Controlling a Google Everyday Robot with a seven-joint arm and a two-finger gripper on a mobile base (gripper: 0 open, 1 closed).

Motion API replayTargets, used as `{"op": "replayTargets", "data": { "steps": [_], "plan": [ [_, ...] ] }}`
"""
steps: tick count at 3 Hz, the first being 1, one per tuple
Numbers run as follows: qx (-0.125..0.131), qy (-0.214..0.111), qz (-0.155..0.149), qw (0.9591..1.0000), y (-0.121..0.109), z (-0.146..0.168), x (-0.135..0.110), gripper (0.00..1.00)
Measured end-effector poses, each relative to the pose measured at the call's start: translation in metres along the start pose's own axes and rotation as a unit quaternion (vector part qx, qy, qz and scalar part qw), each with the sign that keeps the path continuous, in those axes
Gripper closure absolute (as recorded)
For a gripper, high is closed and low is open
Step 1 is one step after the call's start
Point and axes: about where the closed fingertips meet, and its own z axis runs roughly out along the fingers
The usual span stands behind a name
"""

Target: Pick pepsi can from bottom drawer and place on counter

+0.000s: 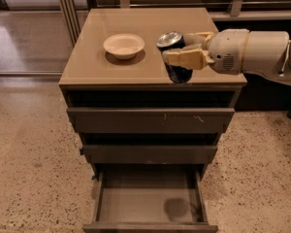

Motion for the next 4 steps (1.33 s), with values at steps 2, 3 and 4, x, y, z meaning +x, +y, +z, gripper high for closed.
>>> {"op": "replayTargets", "data": {
  "steps": [2,3,4],
  "plan": [
    [0.075,-0.023,0.027,0.9965,-0.057,-0.005,0.011,1.0],
    [0.075,-0.023,0.027,0.9965,-0.057,-0.005,0.011,1.0],
    [0.082,-0.016,0.018,0.9963,-0.075,0.004,0.012,1.0]
  ]
}}
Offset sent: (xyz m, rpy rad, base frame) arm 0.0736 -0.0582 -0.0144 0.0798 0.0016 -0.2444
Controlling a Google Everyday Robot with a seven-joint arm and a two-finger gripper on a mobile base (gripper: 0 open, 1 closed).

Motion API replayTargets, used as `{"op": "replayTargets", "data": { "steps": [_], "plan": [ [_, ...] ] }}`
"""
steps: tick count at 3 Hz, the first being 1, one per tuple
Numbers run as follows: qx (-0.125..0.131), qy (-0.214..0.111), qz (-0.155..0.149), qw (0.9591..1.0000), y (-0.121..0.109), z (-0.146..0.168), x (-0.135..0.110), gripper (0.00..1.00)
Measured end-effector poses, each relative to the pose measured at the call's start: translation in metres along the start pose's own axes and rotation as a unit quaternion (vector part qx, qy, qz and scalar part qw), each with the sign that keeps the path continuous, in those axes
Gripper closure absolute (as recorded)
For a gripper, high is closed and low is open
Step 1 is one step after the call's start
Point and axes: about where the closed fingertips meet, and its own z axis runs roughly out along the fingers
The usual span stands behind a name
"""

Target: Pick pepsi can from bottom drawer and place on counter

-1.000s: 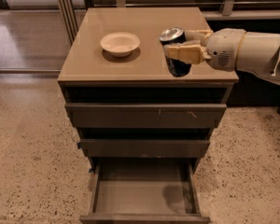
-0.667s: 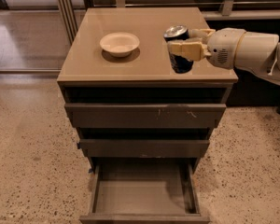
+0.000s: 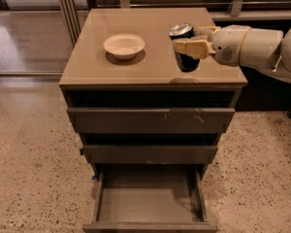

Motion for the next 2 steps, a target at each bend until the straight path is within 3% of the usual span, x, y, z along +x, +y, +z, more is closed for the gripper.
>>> {"op": "replayTargets", "data": {
  "steps": [2],
  "plan": [
    [0.031,0.014,-0.01,0.9994,-0.065,0.025,0.004,1.0]
  ]
}}
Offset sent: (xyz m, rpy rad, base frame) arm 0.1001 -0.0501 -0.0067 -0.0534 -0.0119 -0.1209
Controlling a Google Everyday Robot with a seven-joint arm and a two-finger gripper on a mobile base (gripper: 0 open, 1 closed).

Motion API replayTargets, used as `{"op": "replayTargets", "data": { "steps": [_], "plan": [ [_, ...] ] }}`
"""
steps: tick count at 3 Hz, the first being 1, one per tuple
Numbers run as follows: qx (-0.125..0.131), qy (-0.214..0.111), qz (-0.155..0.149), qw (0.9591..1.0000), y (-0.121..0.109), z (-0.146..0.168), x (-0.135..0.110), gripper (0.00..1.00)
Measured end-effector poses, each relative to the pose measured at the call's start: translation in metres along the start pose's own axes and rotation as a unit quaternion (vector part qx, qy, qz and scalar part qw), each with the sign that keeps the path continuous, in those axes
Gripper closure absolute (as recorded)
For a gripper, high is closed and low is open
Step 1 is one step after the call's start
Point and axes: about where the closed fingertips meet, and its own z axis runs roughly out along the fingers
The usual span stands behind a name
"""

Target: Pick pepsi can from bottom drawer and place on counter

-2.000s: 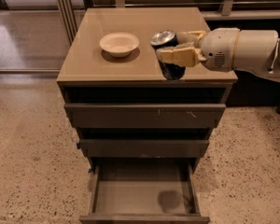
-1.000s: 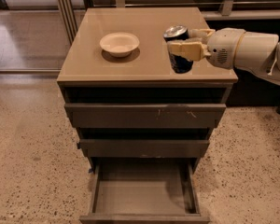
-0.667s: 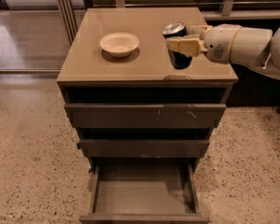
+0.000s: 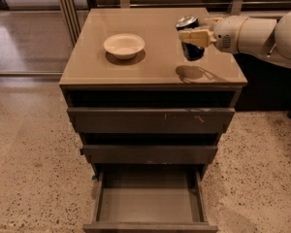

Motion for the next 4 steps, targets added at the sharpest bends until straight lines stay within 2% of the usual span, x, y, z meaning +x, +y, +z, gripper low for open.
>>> {"op": "replayTargets", "data": {
  "steps": [2,4],
  "plan": [
    [0.039,0.011,0.016,0.999,-0.05,0.008,0.012,1.0],
    [0.045,0.014,0.045,0.9979,-0.071,0.032,0.031,1.0]
  ]
}}
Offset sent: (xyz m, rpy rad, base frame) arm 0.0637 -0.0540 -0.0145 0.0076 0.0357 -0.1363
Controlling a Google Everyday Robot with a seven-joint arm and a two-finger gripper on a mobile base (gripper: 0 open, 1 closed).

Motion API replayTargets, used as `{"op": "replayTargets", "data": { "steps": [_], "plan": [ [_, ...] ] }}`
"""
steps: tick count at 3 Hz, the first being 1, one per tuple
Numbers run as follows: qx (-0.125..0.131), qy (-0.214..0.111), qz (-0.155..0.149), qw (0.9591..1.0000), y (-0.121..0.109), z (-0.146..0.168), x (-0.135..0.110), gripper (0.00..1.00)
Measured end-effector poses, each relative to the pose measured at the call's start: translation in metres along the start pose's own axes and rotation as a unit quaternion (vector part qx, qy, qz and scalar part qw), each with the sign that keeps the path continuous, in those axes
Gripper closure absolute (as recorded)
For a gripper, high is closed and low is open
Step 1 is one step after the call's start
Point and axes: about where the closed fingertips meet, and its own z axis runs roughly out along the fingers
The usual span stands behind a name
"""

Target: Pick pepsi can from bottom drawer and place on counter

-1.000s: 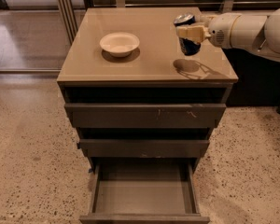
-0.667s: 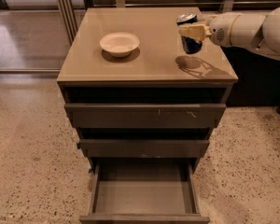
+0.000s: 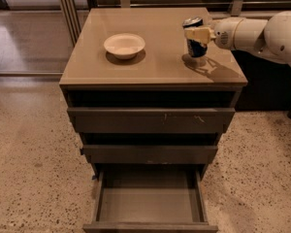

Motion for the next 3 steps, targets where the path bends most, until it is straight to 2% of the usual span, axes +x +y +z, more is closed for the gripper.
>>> {"op": "replayTargets", "data": {
  "steps": [1,3],
  "plan": [
    [0.0,0.0,0.0,1.0,0.0,0.0003,0.0002,0.81],
    [0.0,0.0,0.0,1.0,0.0001,0.0005,0.0002,0.36]
  ]
}}
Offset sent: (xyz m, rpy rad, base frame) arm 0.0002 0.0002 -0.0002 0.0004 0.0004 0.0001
